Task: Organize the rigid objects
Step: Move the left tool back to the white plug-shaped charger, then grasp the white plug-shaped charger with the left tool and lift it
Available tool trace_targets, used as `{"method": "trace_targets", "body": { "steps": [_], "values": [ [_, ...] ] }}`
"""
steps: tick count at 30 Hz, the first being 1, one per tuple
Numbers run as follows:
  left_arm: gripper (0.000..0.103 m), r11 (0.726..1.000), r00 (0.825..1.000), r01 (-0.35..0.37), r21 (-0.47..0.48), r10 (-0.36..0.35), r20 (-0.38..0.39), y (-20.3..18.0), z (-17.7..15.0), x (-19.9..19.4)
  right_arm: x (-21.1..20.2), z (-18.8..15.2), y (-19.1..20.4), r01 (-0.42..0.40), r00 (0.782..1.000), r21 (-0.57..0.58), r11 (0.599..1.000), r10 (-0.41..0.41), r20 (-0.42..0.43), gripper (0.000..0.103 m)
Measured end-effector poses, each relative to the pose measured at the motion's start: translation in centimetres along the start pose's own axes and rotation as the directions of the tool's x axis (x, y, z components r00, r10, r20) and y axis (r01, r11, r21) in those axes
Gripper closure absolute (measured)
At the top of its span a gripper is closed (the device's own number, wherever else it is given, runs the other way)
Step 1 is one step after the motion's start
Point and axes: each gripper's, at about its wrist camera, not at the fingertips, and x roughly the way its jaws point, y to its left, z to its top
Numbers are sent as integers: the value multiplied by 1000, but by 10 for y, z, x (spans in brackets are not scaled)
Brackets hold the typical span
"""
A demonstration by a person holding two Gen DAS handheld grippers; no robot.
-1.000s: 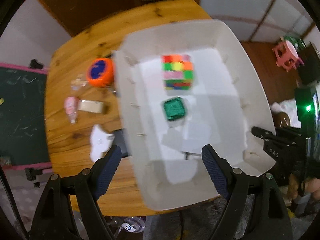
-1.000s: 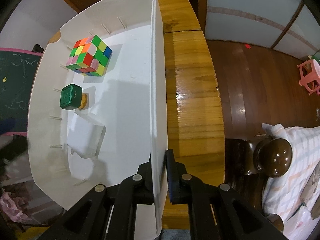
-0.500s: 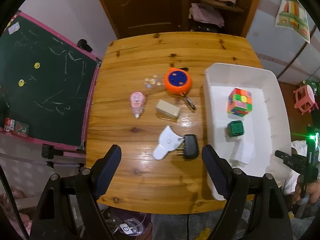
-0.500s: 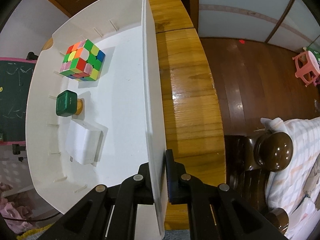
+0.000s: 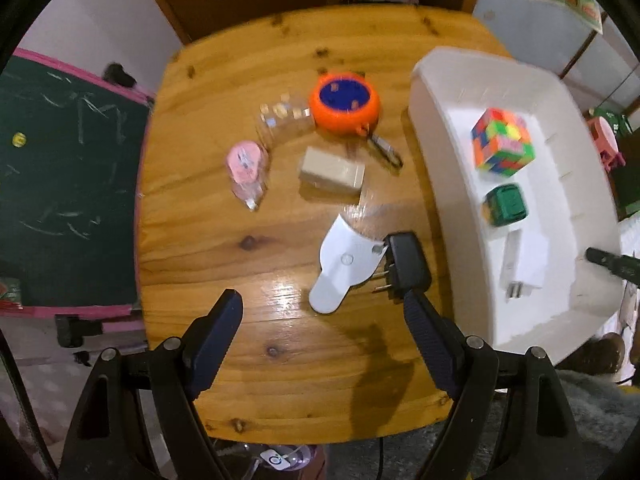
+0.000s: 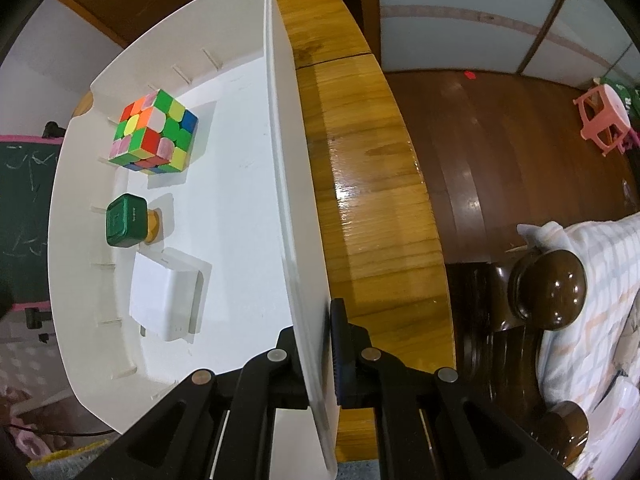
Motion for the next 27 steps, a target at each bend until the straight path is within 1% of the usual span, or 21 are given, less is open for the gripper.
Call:
{"method": "trace_targets", "body": {
  "steps": [3, 10, 14, 20, 27],
  "values": [
    [18, 1000, 999, 30, -6, -30, -44, 2, 2, 24, 2, 0, 0, 9, 1000, 16, 1000, -9, -6, 97],
    [18, 999, 994, 45, 22, -42, -102, -2, 14, 61, 8, -3, -2, 30, 999, 39, 999, -30, -11, 97],
    [18, 997, 991, 64, 37, -59, -119, -7, 18, 72, 10, -3, -3, 37, 999, 55, 998, -37, -11, 97],
    [17, 995, 987, 73, 75, -61, -148, -16, 21, 84, 10, -4, -5, 39, 999, 80, 996, -39, -10, 97],
    [15, 993, 983, 104, 61, -93, -158, -15, 31, 87, 10, -3, -5, 41, 999, 98, 994, -40, -10, 97]
  ]
}}
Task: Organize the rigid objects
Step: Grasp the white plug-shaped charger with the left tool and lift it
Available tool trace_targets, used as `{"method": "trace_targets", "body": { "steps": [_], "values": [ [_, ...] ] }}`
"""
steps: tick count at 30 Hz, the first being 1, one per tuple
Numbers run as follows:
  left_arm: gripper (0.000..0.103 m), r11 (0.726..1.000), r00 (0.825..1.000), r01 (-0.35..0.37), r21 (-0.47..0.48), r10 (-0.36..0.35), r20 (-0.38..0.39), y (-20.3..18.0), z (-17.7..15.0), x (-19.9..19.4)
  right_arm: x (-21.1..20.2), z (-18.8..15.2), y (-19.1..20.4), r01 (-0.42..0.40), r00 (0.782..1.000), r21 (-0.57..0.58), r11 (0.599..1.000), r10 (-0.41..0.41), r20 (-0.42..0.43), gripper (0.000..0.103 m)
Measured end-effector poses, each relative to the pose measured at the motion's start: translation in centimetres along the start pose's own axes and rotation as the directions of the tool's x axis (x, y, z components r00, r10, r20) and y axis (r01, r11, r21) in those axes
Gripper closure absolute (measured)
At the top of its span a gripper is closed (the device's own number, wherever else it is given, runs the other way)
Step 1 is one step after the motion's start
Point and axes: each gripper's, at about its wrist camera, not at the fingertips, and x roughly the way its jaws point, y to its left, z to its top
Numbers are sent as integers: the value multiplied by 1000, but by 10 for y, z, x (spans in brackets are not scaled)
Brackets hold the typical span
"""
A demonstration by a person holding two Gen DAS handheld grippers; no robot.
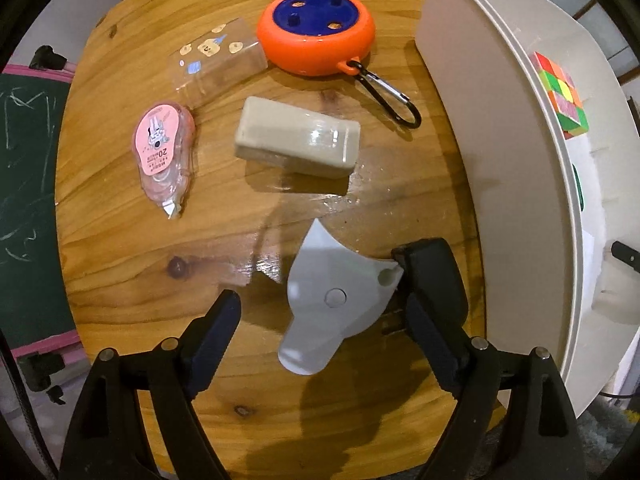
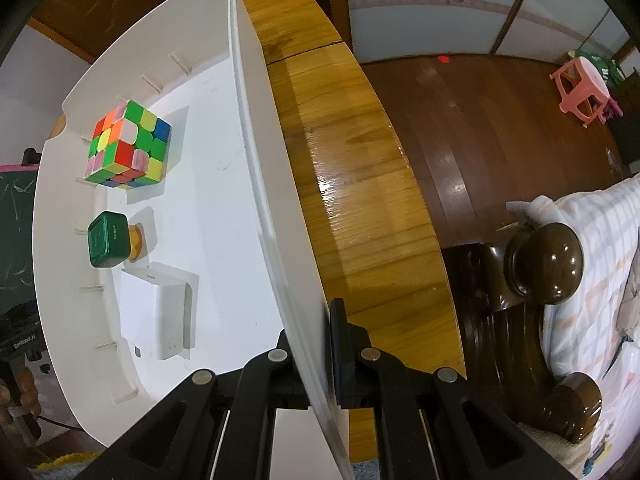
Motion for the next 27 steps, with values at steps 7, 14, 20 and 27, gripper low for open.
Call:
{"method": "trace_targets", "body": {
  "steps": [7, 14, 20, 27],
  "values": [
    [13, 1000, 1000, 4, -20, -4, -26, 14, 2, 7, 0, 0, 0, 3, 1000, 8, 1000, -3, 1, 97],
    [12, 1000, 1000, -24, 6, 24, -16, 8, 0, 13, 0, 0, 2, 8, 1000, 6, 1000, -8, 1, 97],
    [13, 999, 998, -52, 17, 52, -19, -5, -9, 23, 0, -1, 3, 11, 1000, 5, 1000, -11, 3, 97],
    [43, 1000, 1000, -20, -17, 20, 18, 3, -5, 29, -1, -1, 4, 14, 1000, 1, 1000, -14, 6, 97]
  ]
}}
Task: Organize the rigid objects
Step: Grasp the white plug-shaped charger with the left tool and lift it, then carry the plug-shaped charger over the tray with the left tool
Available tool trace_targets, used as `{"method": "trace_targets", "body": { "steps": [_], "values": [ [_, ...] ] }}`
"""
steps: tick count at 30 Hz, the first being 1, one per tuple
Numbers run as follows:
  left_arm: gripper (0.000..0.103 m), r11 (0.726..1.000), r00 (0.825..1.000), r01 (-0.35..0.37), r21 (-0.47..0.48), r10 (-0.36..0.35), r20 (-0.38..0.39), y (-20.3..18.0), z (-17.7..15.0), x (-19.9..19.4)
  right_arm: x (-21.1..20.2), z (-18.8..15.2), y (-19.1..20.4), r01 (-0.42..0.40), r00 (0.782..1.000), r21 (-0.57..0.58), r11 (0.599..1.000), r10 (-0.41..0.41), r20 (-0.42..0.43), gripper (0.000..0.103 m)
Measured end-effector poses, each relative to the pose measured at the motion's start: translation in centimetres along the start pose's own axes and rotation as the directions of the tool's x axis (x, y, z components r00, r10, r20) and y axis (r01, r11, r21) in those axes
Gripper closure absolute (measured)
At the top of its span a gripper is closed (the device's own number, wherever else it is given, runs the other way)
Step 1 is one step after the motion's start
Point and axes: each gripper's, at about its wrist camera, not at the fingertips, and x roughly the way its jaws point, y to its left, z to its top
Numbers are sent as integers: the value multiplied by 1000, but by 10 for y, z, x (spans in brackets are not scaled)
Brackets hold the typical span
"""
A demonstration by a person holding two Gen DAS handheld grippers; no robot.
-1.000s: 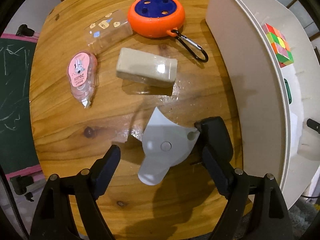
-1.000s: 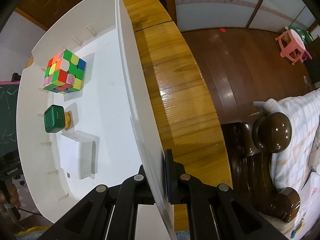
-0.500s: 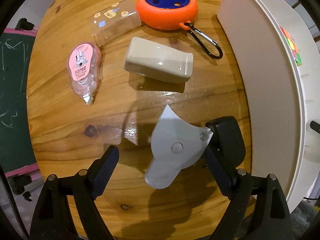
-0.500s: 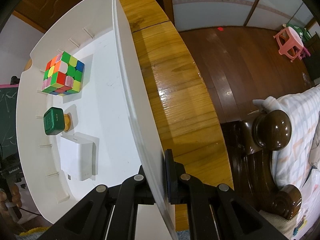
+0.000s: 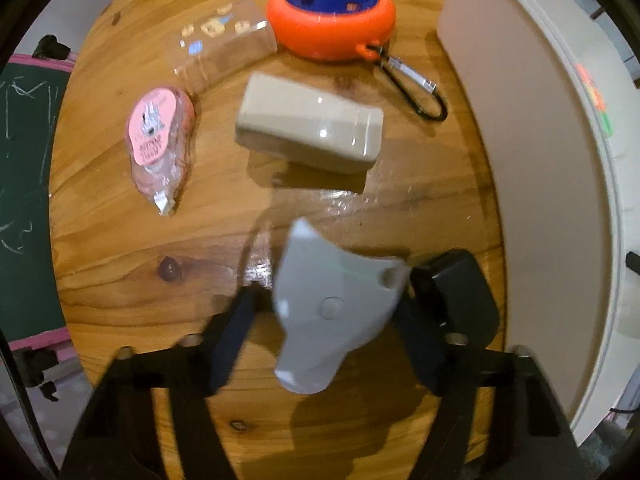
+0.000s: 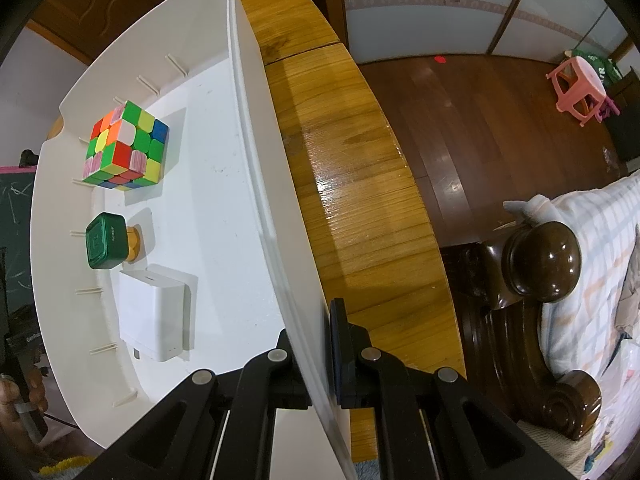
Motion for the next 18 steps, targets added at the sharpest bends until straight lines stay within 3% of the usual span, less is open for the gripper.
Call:
{"method": "trace_targets", "body": {
  "steps": [5, 18],
  "values": [
    [43, 997, 997, -72, -6, 72, 20, 7, 0, -9, -1, 0, -1, -5, 1000, -3, 1000, 5, 2, 97],
    [43, 993, 982, -66, -102, 83, 172, 10, -10, -99, -14, -6, -2, -47, 999, -52, 998, 48, 7, 95]
  ]
}}
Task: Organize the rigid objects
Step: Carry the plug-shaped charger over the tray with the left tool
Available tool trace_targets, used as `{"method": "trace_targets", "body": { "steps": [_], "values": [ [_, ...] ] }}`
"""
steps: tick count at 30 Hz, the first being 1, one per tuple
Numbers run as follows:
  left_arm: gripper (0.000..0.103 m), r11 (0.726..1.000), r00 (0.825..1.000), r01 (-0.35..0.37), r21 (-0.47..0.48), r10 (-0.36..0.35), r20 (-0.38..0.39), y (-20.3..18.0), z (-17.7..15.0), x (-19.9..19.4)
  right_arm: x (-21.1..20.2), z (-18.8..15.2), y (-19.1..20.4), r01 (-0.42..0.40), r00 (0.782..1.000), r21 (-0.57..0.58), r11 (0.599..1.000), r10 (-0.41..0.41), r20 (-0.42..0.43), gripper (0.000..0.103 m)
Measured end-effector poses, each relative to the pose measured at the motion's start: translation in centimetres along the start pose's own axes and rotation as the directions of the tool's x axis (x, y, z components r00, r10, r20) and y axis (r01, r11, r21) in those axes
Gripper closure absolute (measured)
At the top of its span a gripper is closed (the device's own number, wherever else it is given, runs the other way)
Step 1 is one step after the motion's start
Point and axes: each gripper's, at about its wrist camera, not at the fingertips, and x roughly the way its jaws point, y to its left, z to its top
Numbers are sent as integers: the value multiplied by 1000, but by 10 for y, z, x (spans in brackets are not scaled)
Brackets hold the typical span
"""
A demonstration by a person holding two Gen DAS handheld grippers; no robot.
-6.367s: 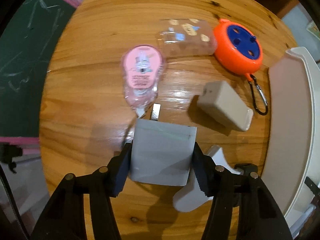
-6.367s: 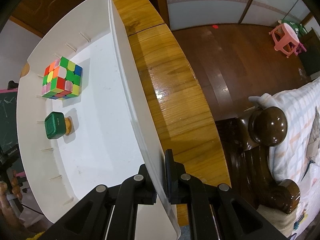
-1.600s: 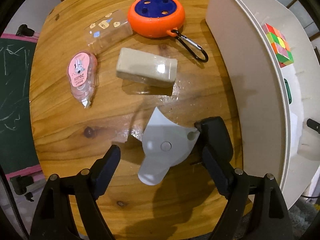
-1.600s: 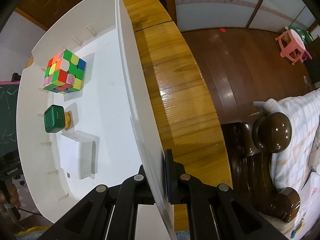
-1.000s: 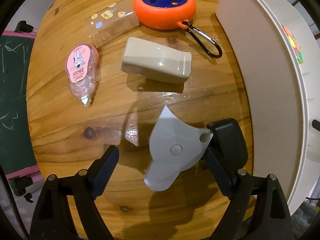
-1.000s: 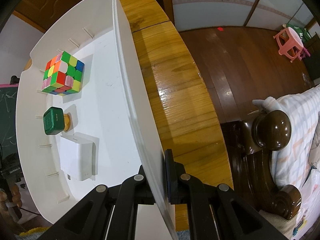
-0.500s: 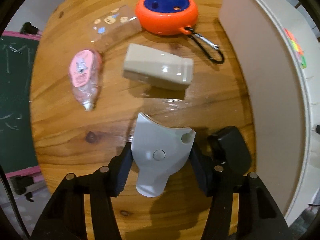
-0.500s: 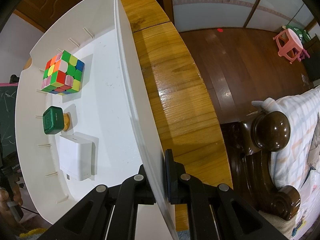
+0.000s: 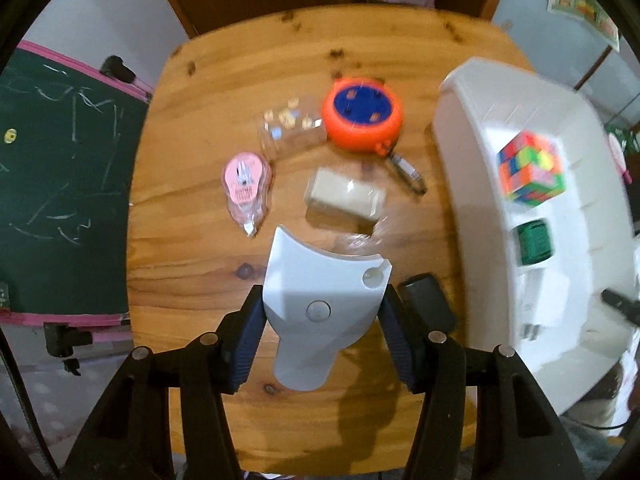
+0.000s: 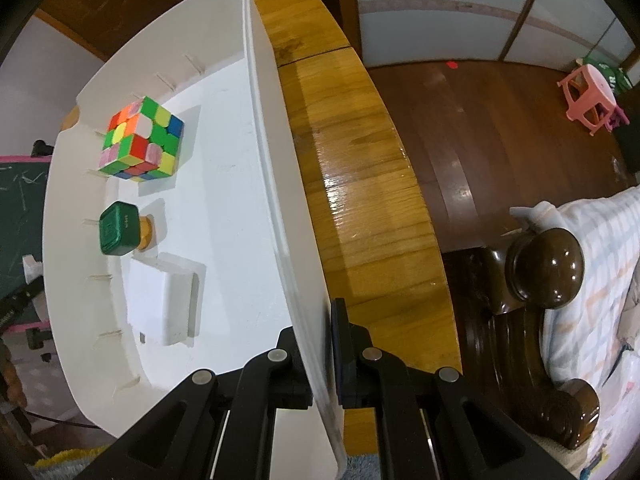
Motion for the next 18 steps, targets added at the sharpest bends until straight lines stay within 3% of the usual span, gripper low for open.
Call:
{"method": "trace_targets", "body": {
  "steps": [7, 18],
  "values": [
    [43, 999, 995, 45, 26, -47, 89, -35, 9, -56, -15, -4, 2, -30, 999, -45, 999, 31, 28, 96],
    [43, 989, 991, 94, 115, -104, 86, -104, 13, -88, -21, -7, 1, -51, 997, -110, 993, 57, 51, 97]
  ]
}}
